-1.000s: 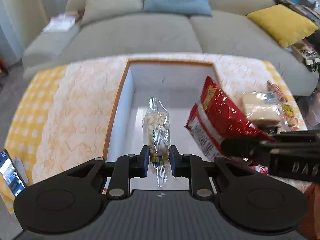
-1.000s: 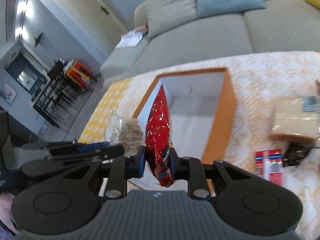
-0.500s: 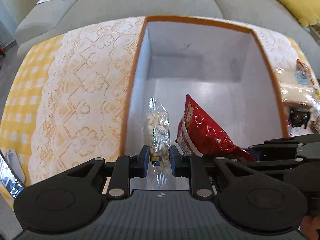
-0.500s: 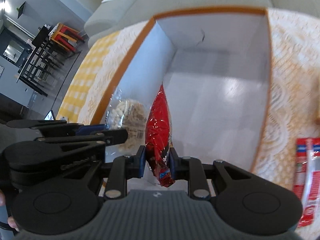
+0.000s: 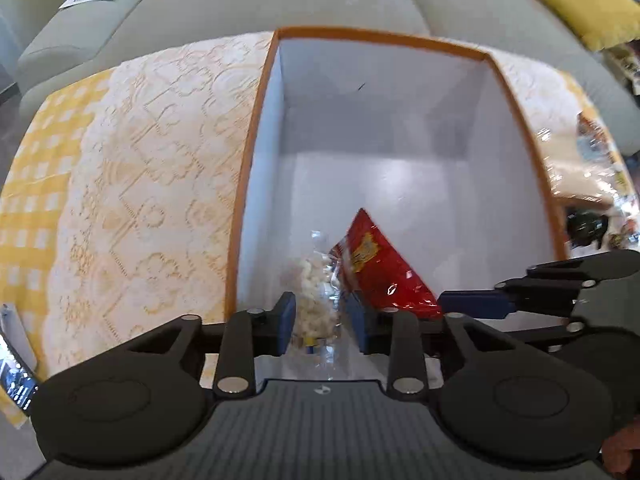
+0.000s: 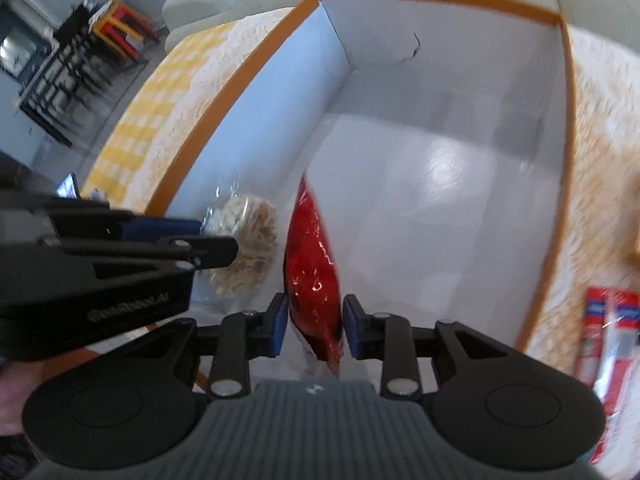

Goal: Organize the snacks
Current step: 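Open both grippers to drop the bags into the box, then grasp the red-and-white sausage stick pack with the left gripper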

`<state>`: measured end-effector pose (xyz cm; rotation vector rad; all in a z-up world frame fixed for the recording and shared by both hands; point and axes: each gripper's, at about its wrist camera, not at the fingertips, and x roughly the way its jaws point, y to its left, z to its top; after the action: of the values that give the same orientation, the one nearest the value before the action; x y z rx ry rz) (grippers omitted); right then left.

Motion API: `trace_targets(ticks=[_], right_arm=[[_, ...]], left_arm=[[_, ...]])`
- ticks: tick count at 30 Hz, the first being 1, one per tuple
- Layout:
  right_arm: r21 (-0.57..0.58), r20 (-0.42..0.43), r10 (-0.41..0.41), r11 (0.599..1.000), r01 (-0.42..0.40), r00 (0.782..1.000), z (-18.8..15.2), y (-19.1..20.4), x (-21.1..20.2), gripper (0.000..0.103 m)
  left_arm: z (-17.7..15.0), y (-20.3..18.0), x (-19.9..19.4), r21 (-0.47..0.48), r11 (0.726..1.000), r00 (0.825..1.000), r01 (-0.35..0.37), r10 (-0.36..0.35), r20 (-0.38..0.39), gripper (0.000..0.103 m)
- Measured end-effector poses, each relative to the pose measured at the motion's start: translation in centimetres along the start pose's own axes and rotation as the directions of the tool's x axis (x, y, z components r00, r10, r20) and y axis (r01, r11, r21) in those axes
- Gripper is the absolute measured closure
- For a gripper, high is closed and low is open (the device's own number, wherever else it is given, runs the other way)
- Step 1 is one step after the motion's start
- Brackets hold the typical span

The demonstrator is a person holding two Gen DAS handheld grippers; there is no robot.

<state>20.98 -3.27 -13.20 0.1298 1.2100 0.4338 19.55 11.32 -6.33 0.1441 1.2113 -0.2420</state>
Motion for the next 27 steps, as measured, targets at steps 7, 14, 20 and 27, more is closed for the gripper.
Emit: trace_targets(ticks=[7, 14, 20, 27], right_arm=[[-0.062, 0.058, -0.064, 0.996, 0.067, 0.996, -0.7, 0.1, -2.6, 0.071], [-0.021, 0.160, -0.061, 0.998, 0.065, 0.985, -1.5, -0.7, -6.6, 0.071], [0.006, 0.251, -0.071, 0.997, 0.072, 0.965, -3.2, -1.6, -10.4, 0.070], [0.027, 0.317, -0.152, 0.988, 0.151, 0.936, -7.3, -4.0, -14.1, 0.051]], left_arm=[[-0.2, 0.0, -2.7, -0.015, 1.000, 0.996, -0.028, 0.029, 0.089, 0.064], [-0.8, -2.1, -5.4, 0.005, 1.000, 0.983, -0.029, 0.027, 0.180, 0.061], [-2.1, -5.9, -7.2, 0.059, 0.995, 0.963, -0.075, 0.057, 0.264, 0.053], [-3.6, -10.5, -8.2, 0.108, 0.991, 0.949, -0.078, 0.041, 0.311, 0.041]])
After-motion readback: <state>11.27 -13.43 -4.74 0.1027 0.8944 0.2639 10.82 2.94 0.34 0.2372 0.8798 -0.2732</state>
